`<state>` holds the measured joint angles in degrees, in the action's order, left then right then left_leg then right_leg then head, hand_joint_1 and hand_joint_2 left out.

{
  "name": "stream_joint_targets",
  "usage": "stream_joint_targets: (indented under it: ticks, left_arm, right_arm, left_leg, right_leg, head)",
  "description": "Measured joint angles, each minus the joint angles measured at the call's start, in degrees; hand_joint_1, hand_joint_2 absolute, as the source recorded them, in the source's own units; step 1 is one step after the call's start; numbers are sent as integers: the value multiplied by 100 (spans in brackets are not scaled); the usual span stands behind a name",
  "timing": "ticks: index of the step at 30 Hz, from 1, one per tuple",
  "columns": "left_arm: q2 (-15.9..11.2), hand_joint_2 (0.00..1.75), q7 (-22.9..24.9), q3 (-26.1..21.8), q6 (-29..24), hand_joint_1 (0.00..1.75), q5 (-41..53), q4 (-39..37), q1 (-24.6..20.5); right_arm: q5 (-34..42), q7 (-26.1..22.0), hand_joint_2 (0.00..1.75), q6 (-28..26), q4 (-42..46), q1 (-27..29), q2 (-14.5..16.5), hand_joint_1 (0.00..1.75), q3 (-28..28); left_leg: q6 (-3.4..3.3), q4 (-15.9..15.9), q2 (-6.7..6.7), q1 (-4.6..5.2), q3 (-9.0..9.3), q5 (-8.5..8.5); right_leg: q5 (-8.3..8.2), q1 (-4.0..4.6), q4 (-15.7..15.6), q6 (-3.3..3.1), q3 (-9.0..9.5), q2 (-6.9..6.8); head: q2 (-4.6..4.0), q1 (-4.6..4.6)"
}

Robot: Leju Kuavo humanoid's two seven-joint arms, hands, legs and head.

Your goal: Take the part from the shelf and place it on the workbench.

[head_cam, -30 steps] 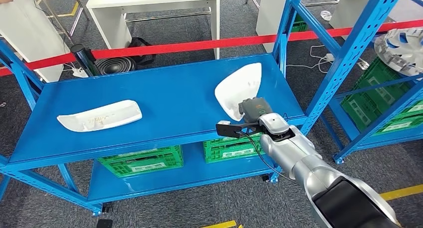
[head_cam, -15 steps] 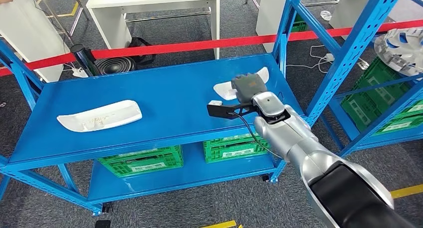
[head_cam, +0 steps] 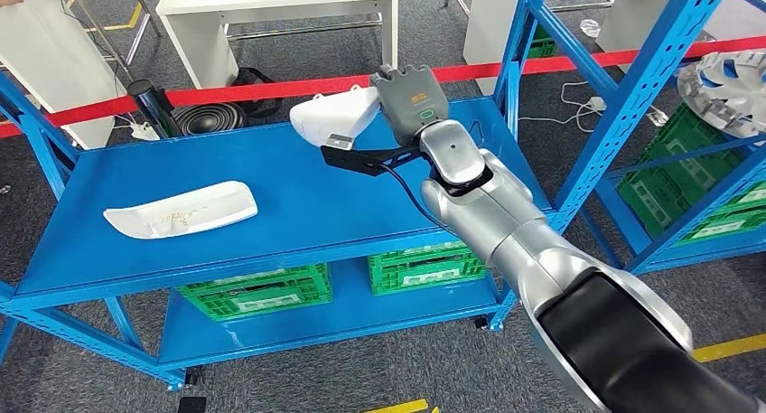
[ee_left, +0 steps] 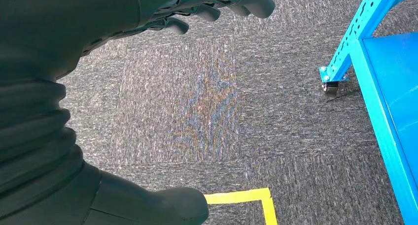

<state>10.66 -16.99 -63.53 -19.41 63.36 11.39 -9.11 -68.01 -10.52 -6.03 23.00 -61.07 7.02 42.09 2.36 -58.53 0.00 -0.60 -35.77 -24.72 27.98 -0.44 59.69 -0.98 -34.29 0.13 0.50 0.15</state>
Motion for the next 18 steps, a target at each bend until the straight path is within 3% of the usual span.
stream_joint_targets:
  ticks: [6, 18]
  left_arm:
    - [3, 175, 46, 1, 0, 0, -1, 0, -1]
    - [-1, 175, 48, 1, 24, 0, -29, 0, 10]
  right_arm:
    - [-226, 214, 175, -310, 57, -3, 85, 175, 33]
    - [-384, 382, 175, -168, -2, 103, 85, 175, 53]
  left_leg:
    - [0, -1, 0, 0, 0, 0]
    - [0, -3, 1, 0, 0, -1]
  right_leg:
    - [0, 0, 0, 0, 1, 0]
    - [0, 0, 0, 0, -1, 0]
  head:
    - [0, 1]
    - [0, 0]
